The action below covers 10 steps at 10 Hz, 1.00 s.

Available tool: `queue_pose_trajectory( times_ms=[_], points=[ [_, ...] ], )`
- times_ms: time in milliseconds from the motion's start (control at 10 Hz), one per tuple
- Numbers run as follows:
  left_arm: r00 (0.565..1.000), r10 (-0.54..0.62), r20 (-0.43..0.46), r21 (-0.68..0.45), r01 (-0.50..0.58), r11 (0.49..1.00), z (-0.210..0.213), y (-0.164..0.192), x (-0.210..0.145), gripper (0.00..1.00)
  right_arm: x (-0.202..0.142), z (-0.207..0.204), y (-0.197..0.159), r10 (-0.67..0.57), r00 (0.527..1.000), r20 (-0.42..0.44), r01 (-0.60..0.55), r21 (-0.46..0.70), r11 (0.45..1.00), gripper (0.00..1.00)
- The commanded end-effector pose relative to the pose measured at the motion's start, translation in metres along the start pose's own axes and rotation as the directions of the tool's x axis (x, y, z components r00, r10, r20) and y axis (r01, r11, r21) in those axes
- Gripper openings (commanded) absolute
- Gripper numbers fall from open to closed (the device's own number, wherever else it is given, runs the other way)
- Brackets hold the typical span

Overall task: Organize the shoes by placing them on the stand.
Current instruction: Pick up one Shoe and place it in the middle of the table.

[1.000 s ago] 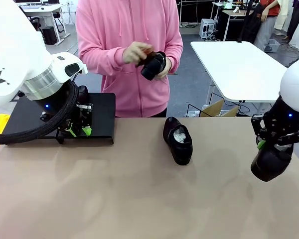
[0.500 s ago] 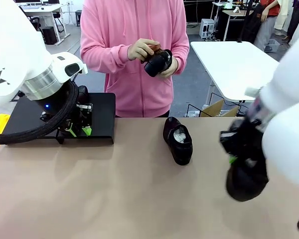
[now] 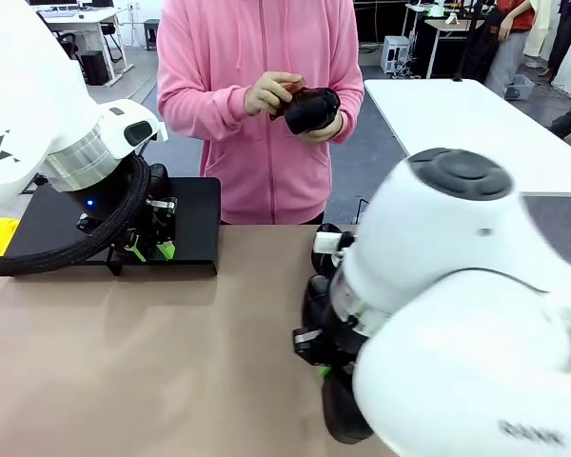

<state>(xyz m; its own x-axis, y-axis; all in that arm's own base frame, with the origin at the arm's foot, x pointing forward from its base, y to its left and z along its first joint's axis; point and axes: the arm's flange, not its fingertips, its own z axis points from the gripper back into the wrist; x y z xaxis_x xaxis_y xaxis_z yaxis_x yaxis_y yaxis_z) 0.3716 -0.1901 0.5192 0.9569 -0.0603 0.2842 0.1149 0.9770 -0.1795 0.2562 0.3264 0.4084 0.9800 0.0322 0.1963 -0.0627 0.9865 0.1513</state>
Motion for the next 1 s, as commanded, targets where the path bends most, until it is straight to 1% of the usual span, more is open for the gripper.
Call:
queue_pose_trajectory(
  times_ms=[0, 100, 300, 500, 600, 900],
  points=[
    [1.000, 0.013, 0.009, -0.018, -0.013, 1.000, 0.000, 0.000, 0.000, 0.38, 0.027, -0.017, 0.024, 0.076, 0.997, -0.014, -0.076, 0.014, 0.997, 0.00],
    [1.000, 0.013, 0.009, -0.018, -0.013, 1.000, 0.000, 0.000, 0.000, 0.38, 0.033, -0.032, 0.033, 0.077, 0.997, -0.023, -0.077, -0.008, 0.997, 0.00],
    [1.000, 0.013, 0.009, -0.018, -0.013, 1.000, 0.000, 0.000, 0.000, 0.38, 0.049, -0.059, 0.042, 0.010, 0.999, -0.033, -0.012, -0.053, 0.999, 0.00],
    [1.000, 0.013, 0.009, -0.018, -0.013, 1.000, 0.000, 0.000, 0.000, 0.38, 0.061, -0.073, 0.044, -0.065, 0.997, -0.051, 0.061, -0.073, 0.995, 0.00],
    [1.000, 0.013, 0.009, -0.018, -0.013, 1.000, 0.000, 0.000, 0.000, 0.38, 0.066, -0.078, 0.043, -0.120, 0.992, -0.037, 0.116, -0.090, 0.989, 0.06],
    [1.000, 0.013, 0.009, -0.018, -0.013, 1.000, 0.000, 0.000, 0.000, 0.38, 0.069, -0.076, 0.036, -0.200, 0.979, -0.038, 0.197, -0.072, 0.978, 0.61]
  ],
)
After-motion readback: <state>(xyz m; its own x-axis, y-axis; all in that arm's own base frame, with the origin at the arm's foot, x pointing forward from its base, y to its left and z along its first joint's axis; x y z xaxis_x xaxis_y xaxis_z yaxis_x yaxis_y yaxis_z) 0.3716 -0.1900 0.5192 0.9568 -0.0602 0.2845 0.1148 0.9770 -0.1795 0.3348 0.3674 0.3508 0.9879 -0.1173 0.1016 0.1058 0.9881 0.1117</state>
